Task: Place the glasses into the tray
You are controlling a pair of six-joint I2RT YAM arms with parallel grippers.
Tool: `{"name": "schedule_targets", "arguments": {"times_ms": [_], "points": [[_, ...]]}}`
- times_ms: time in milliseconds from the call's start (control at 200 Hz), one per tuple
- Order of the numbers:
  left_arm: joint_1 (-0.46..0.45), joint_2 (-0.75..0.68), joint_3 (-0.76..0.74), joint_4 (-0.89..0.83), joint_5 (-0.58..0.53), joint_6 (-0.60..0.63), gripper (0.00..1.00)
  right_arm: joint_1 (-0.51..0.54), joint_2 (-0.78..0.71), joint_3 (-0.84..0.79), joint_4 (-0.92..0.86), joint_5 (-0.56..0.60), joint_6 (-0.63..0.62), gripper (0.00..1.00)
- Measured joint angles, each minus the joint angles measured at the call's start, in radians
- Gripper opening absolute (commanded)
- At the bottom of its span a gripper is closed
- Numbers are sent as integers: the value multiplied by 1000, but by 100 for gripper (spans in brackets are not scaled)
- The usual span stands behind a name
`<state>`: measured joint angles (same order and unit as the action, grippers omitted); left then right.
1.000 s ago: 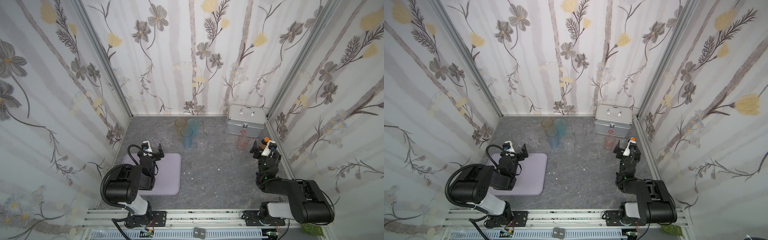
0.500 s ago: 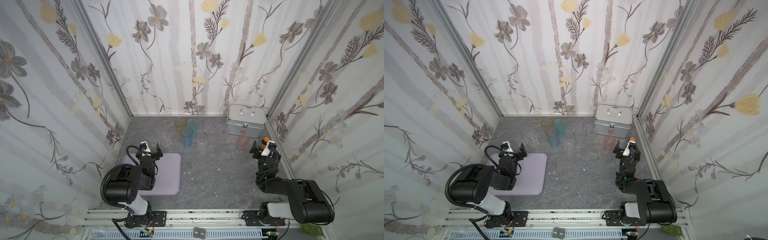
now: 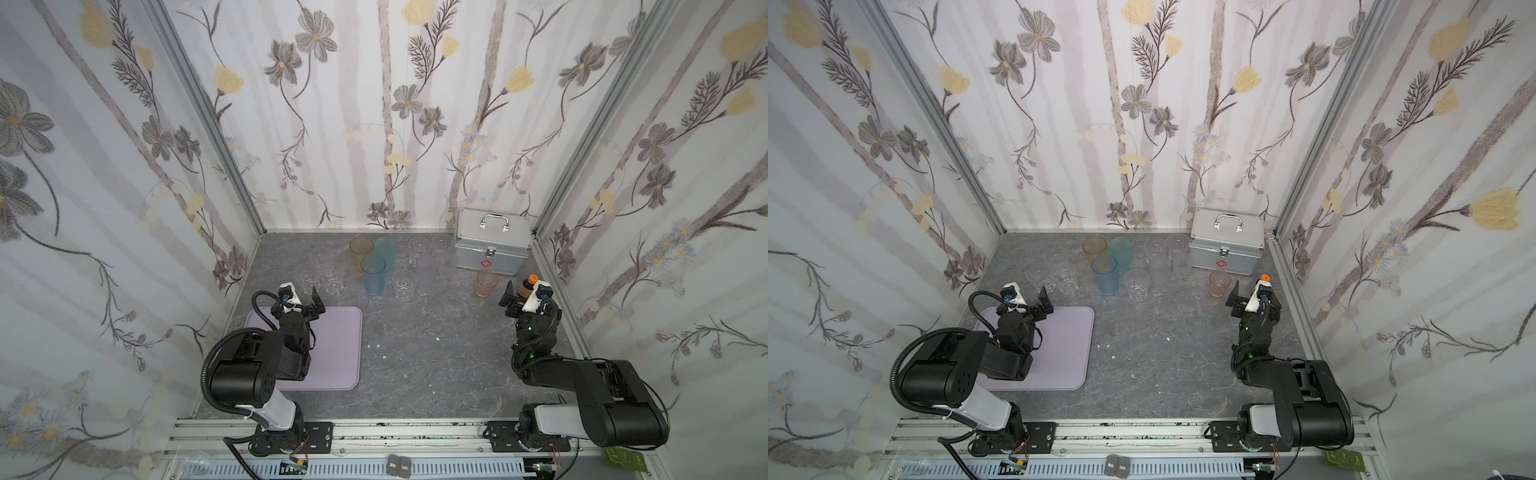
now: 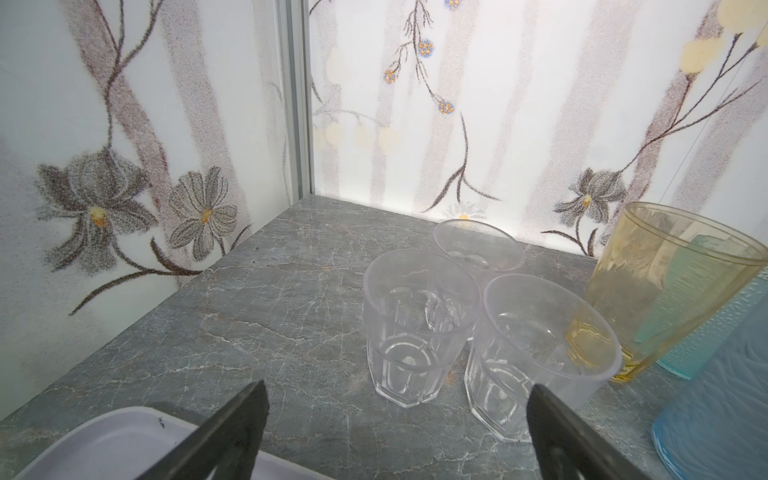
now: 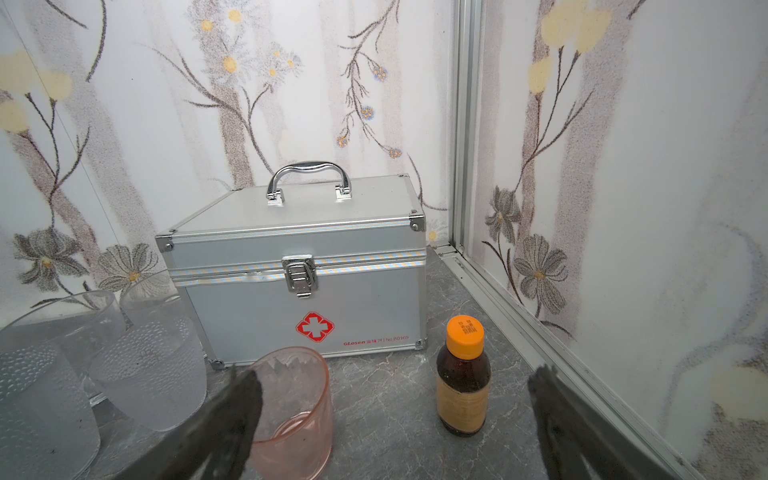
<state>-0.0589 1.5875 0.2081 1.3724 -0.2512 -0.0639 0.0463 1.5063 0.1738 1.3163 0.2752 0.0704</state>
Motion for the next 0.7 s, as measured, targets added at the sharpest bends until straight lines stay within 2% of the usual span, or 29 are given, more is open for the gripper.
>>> {"name": "schedule_targets", "arguments": {"times_ms": [400,570,700], "points": [[-3,-13,-3,-6,-19,-14,100,5,-8,0,-7,0,0,100],[-51,-89,-24,-6,-72,8,100,51,-96,60,-113,26,-19,100],[-85,-144,-31,-10,-142,24,100,88,-158,108,-230,102,-24,100]]}}
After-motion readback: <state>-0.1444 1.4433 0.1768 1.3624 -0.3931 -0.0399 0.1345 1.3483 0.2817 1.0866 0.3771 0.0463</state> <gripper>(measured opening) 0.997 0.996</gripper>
